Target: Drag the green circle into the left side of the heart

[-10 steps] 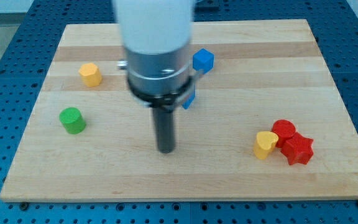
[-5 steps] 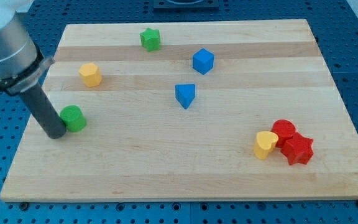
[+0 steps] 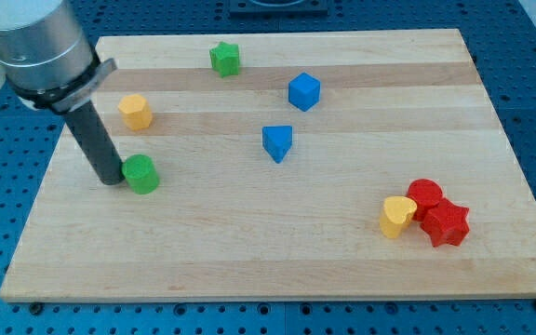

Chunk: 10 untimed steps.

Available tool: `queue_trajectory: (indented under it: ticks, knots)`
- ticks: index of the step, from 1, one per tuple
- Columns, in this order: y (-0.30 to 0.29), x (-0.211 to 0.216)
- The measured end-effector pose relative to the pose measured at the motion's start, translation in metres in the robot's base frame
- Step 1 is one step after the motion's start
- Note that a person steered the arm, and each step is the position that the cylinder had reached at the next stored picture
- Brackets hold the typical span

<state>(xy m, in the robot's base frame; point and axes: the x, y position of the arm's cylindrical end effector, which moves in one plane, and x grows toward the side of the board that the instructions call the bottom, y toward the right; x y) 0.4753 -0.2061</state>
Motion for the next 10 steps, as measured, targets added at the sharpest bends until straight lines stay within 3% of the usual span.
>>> queue_trajectory:
  ticks: [2, 7, 10]
  knots:
    - [0.03, 0.002]
    - [0.237, 0.018]
    - [0.294, 0.039]
